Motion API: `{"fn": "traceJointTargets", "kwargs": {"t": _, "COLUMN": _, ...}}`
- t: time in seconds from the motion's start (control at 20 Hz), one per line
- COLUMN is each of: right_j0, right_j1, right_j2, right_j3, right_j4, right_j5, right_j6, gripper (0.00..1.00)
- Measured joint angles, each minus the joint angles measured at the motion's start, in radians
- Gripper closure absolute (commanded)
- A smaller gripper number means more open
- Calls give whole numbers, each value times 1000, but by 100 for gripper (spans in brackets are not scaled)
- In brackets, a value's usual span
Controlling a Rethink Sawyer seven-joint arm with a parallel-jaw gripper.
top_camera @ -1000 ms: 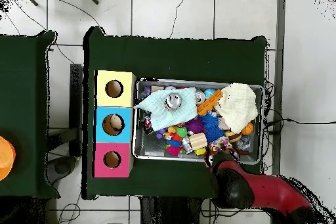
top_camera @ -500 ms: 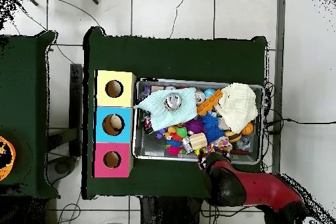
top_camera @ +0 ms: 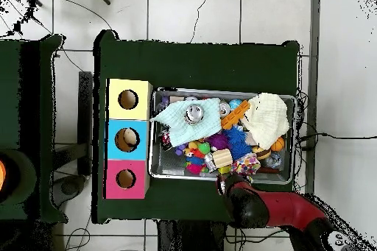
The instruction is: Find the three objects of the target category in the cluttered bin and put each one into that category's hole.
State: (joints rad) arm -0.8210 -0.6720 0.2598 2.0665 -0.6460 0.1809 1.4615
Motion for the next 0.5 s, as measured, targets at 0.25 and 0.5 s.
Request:
{"fn": "traceJointTargets", "kwargs": {"t": 0.25, "right_j0": 20, "right_j1": 12, "right_j2": -19, "right_j3": -10, "right_j4": -18, "right_j5": -3, "right_j6": 0, "gripper": 0}}
{"fn": "traceJointTargets", "kwargs": {"t": 0.5, "right_j0": 44, "right_j1": 6, "right_j2": -33, "right_j3": -16, "right_j4": -32, "right_j5": -3, "right_j6": 0, "gripper": 0}}
